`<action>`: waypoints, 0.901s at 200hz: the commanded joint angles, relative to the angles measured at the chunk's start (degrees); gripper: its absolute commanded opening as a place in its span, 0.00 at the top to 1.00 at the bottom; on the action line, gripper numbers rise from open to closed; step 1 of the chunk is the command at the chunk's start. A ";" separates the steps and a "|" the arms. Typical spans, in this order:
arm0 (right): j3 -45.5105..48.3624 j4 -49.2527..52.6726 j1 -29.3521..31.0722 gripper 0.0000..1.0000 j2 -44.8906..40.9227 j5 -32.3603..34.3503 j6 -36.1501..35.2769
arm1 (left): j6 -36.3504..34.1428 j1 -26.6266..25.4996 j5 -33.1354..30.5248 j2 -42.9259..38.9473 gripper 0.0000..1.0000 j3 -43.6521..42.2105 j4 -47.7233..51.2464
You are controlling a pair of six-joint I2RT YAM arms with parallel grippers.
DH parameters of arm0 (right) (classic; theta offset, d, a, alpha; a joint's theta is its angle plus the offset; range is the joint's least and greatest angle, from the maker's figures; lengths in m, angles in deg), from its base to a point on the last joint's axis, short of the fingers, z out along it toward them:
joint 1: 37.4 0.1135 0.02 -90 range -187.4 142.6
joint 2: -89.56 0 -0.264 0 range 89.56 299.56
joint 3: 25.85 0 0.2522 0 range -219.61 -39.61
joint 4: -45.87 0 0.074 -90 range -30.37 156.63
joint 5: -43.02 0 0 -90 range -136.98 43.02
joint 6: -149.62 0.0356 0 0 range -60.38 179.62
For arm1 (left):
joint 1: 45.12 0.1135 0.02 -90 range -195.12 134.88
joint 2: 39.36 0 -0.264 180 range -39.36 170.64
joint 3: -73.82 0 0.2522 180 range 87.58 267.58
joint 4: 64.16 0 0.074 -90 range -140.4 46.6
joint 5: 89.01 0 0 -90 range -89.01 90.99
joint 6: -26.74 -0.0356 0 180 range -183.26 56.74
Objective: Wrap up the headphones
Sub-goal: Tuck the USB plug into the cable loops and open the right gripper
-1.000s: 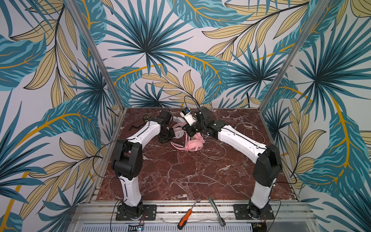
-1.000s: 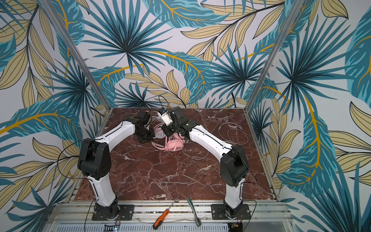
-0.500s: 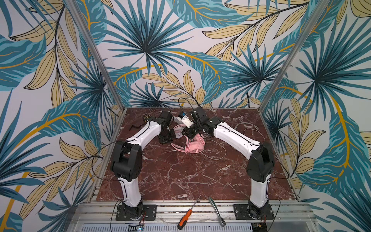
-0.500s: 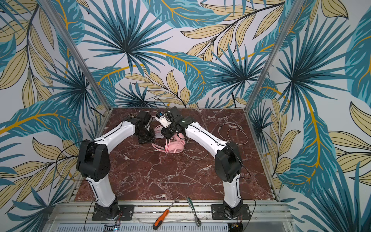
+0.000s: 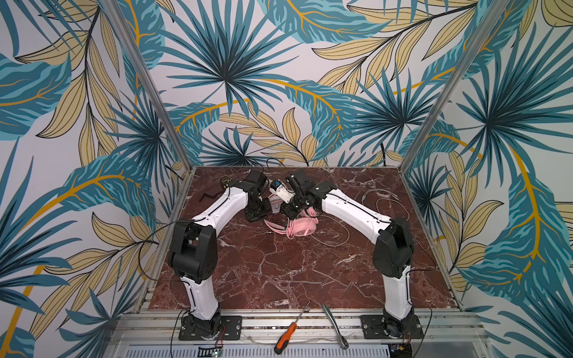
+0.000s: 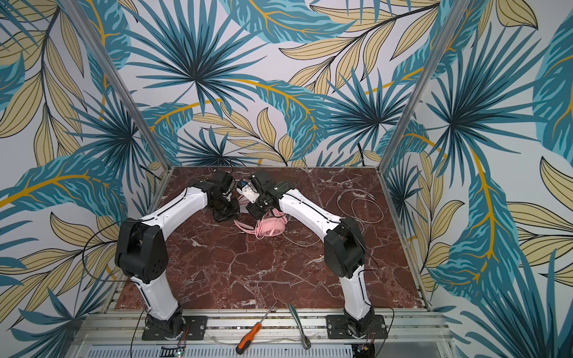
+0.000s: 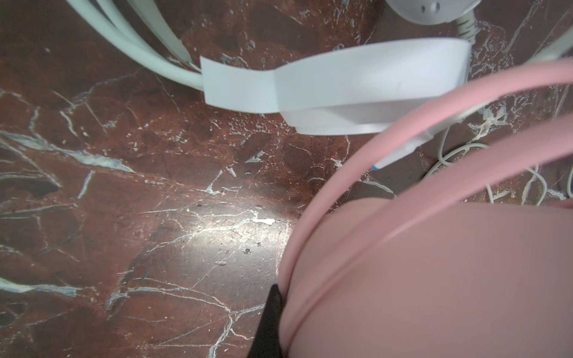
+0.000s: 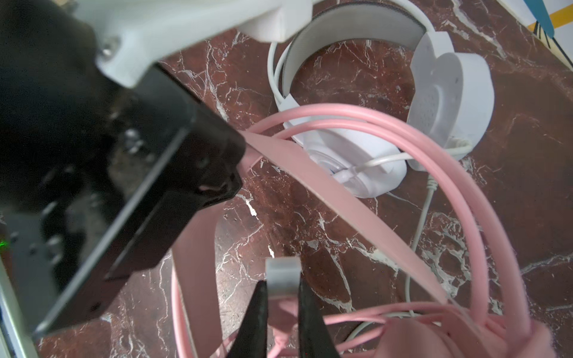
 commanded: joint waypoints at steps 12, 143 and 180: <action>-2.23 3.57 0.00 0.85 1.60 2.74 0.88 | 0.75 -0.44 2.69 -4.69 1.00 2.36 0.25; 2.16 -1.11 -0.04 0.60 -4.29 1.35 2.19 | 1.47 -0.51 2.36 -4.12 1.00 1.58 2.08; 5.45 -5.54 -0.20 0.50 -8.48 1.44 3.35 | 1.47 -0.46 2.03 -3.87 1.00 1.39 2.95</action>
